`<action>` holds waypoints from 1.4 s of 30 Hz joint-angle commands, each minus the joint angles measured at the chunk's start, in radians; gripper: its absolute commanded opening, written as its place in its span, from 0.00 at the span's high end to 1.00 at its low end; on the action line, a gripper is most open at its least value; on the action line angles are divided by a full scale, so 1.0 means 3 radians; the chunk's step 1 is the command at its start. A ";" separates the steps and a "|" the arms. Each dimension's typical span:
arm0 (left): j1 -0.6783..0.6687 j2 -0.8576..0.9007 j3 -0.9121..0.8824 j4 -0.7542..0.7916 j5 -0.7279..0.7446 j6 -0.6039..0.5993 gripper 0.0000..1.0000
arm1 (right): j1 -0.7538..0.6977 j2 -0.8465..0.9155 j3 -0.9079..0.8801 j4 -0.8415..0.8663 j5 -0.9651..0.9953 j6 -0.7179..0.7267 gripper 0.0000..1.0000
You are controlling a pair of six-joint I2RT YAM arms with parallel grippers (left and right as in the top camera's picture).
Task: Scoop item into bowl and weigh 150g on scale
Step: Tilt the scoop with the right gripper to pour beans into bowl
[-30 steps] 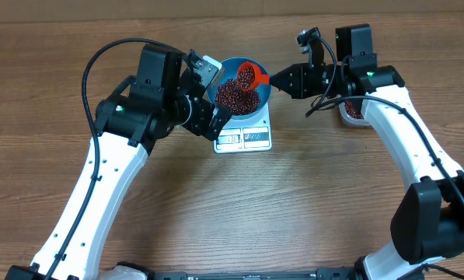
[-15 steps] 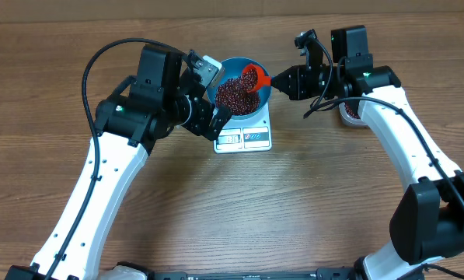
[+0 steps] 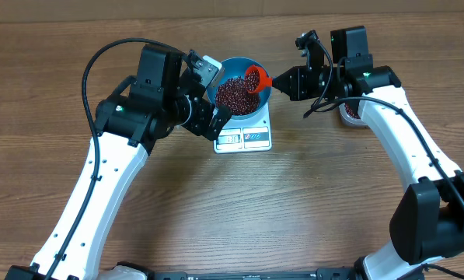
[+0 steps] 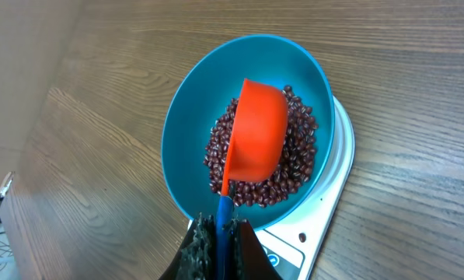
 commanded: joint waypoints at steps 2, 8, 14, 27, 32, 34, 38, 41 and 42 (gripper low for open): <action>-0.0006 -0.0078 0.0050 0.0004 0.0051 0.0062 0.00 | 0.0036 -0.0103 0.0090 -0.0036 -0.0322 -0.0267 0.96; -0.0006 -0.0078 0.0050 0.0004 0.0051 0.0062 0.00 | 0.0107 -0.0134 0.0092 -0.0056 -0.0033 -0.0268 0.96; -0.0006 -0.0078 0.0050 0.0004 0.0051 0.0062 0.00 | 0.0116 -0.0134 0.0092 -0.0053 -0.0039 -0.0256 0.96; -0.0006 -0.0078 0.0050 0.0004 0.0051 0.0062 0.00 | 0.0118 -0.0146 0.0092 -0.0148 -0.0017 -0.0518 0.96; -0.0006 -0.0078 0.0050 0.0004 0.0051 0.0062 0.00 | 0.0155 -0.0146 0.0092 -0.0167 -0.0036 -0.0676 0.96; -0.0006 -0.0078 0.0050 0.0004 0.0051 0.0062 0.00 | 0.0192 -0.0146 0.0092 -0.0206 0.0070 -0.0852 0.96; -0.0006 -0.0078 0.0050 0.0004 0.0051 0.0062 0.00 | 0.0193 -0.0146 0.0092 -0.0076 0.0275 -0.0408 0.96; -0.0006 -0.0078 0.0050 0.0004 0.0051 0.0062 0.00 | 0.0207 -0.0146 0.0092 -0.0084 0.0173 -0.0565 0.96; -0.0006 -0.0078 0.0050 0.0004 0.0051 0.0062 0.00 | 0.0221 -0.0146 0.0092 -0.0116 0.0141 -0.0715 0.96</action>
